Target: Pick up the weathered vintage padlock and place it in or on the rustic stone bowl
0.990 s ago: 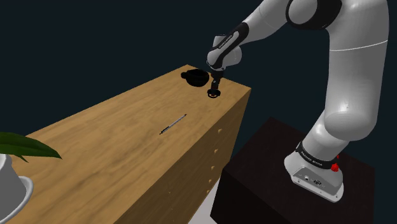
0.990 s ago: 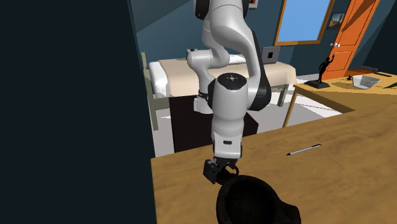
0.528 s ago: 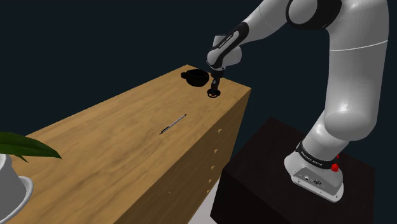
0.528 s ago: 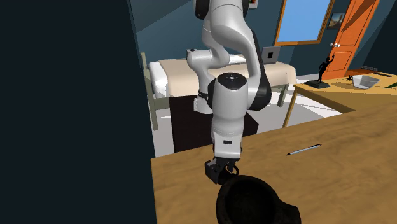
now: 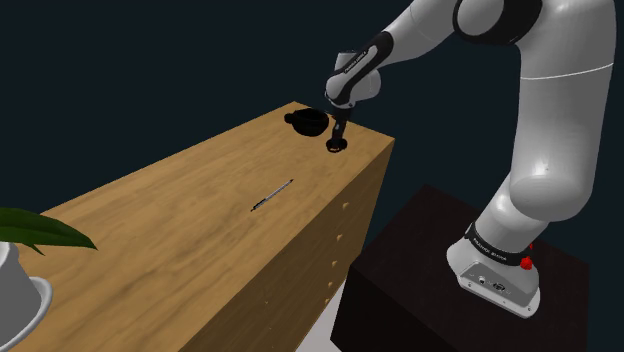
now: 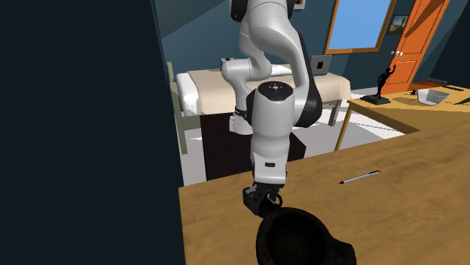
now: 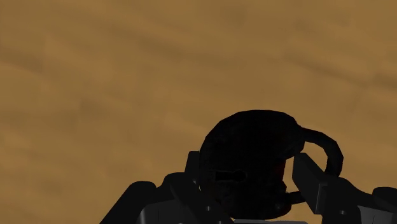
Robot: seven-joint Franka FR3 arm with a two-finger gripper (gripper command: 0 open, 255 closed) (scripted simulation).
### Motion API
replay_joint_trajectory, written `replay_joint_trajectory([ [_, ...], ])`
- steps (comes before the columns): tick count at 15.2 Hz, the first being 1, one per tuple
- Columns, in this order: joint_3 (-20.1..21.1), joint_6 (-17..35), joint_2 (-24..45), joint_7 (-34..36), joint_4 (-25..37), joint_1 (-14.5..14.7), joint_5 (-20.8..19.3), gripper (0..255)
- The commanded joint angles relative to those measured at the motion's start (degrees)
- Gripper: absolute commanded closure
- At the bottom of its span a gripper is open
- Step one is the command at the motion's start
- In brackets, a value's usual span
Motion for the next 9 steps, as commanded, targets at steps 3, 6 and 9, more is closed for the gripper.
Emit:
replay_joint_trajectory([
  [3,-0.40,-2.38,-2.20,0.46,0.17,0.27,-0.68,255],
  [6,-0.65,-4.23,-3.76,0.80,0.50,0.45,-1.18,255],
  [9,-0.87,-6.11,-5.24,1.13,0.93,0.60,-1.65,255],
])
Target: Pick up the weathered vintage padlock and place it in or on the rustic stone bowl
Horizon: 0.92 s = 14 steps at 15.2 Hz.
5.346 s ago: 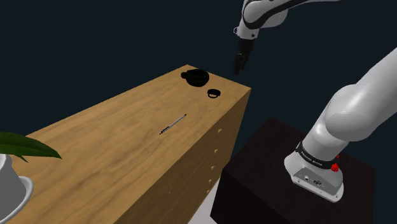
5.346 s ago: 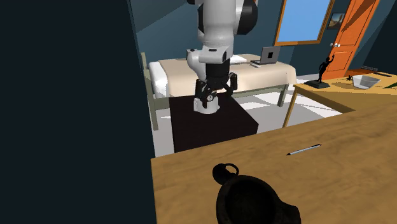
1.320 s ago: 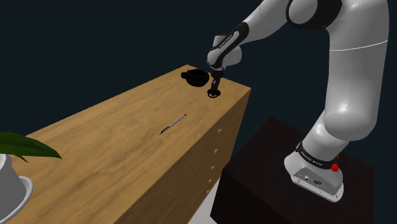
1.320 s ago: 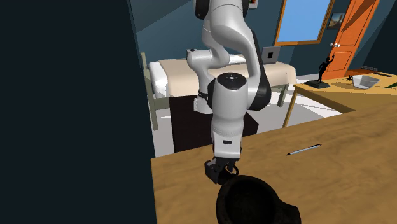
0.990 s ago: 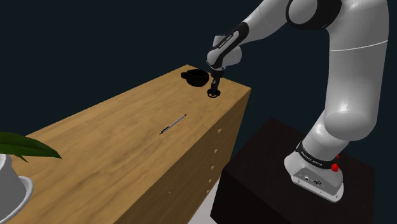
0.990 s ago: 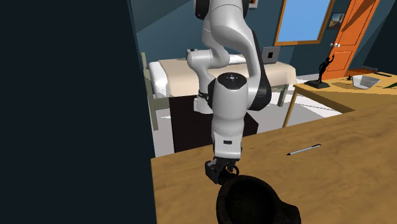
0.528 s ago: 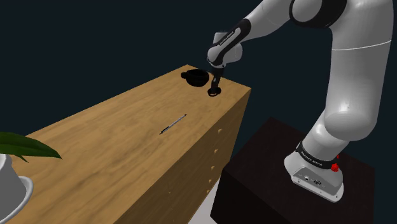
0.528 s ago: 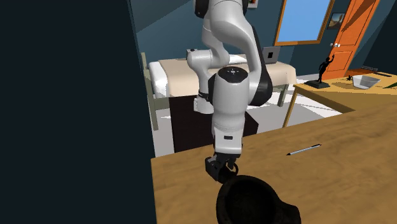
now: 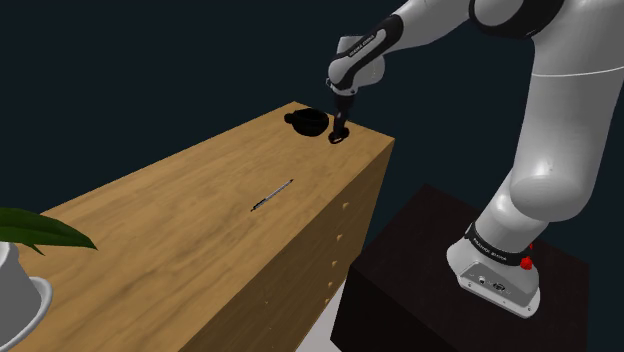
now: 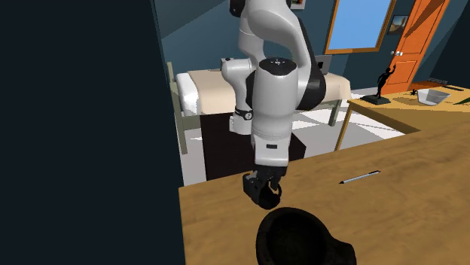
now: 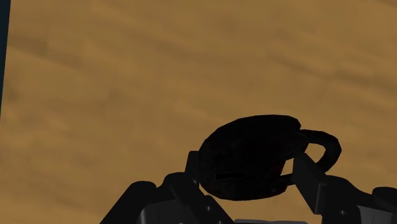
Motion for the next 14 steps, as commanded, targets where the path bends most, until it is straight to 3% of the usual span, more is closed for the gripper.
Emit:
replay_joint_trajectory([
  [1,-0.13,-1.33,-1.12,0.32,0.22,0.18,-0.36,255],
  [14,-0.73,-9.92,-6.48,1.53,3.59,0.61,-2.09,255],
])
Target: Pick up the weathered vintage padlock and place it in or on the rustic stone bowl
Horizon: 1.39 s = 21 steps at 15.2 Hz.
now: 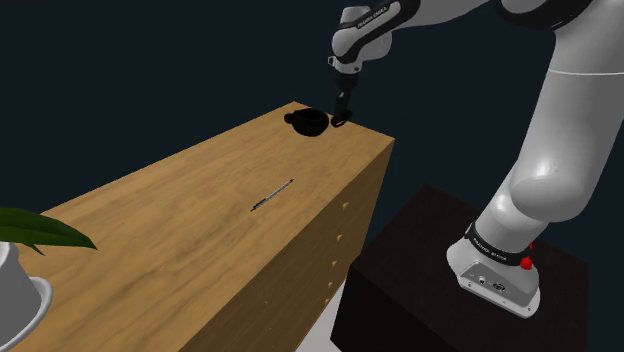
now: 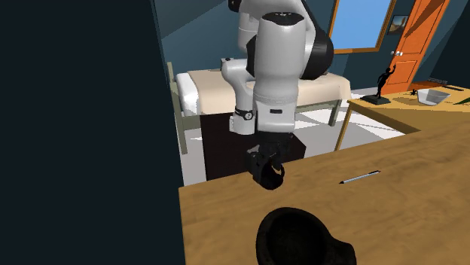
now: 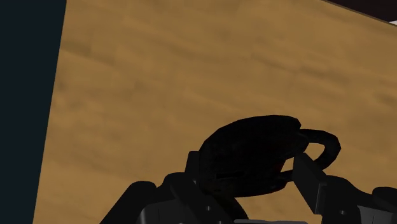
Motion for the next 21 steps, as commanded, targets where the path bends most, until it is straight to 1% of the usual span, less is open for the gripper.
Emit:
replay_joint_trajectory([
  [1,-0.05,-1.43,-0.69,0.21,0.74,0.07,-0.22,255],
  [7,-0.19,-5.58,-2.53,0.63,3.10,0.18,-0.80,255],
  [8,-0.19,-5.58,-2.54,0.63,3.10,0.18,-0.80,255],
  [12,0.37,-9.86,6.66,0.61,16.39,-0.39,0.96,255],
  [15,0.86,-14.12,14.28,0.86,28.18,-1.17,2.09,255],
  [17,1.26,-17.72,20.07,1.20,37.54,-1.93,2.75,255],
  [19,1.73,-22.40,27.00,1.75,49.18,-2.97,3.38,255],
  [20,2.17,-27.62,34.17,2.41,61.65,-4.15,3.89,255],
  [21,2.23,-26.70,33.97,2.37,60.52,-4.08,3.84,255],
])
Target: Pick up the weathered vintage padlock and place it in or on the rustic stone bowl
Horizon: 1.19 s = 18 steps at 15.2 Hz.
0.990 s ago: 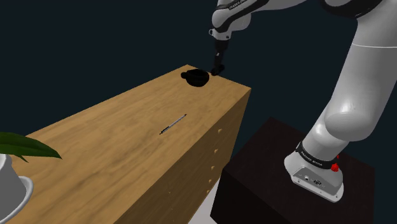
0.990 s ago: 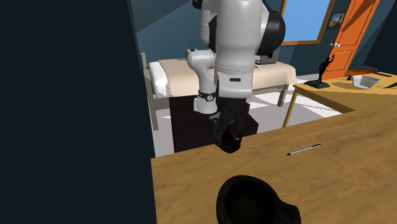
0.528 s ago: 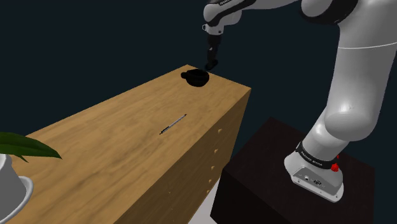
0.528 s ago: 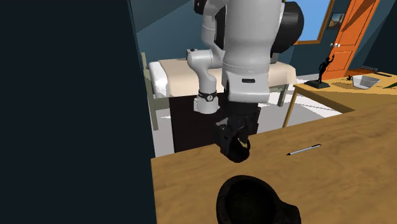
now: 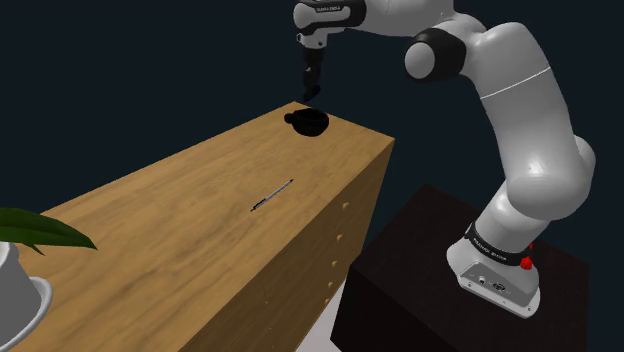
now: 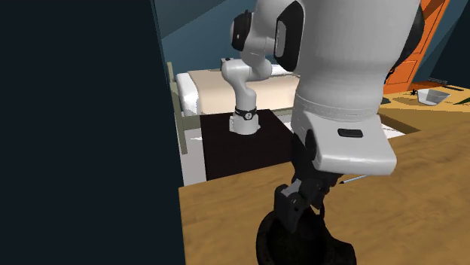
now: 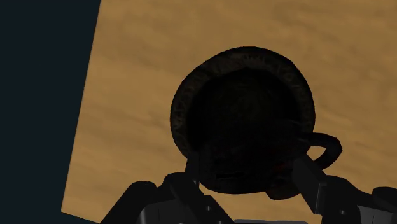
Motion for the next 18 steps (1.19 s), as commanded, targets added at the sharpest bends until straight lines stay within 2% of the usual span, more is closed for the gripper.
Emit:
replay_joint_trajectory([
  [1,0.19,-0.78,2.56,0.12,3.37,-0.35,0.19,255],
  [13,0.32,8.39,3.10,-0.44,-5.33,0.29,0.47,255],
  [18,0.32,8.39,3.10,-0.44,-5.33,0.29,0.47,255],
])
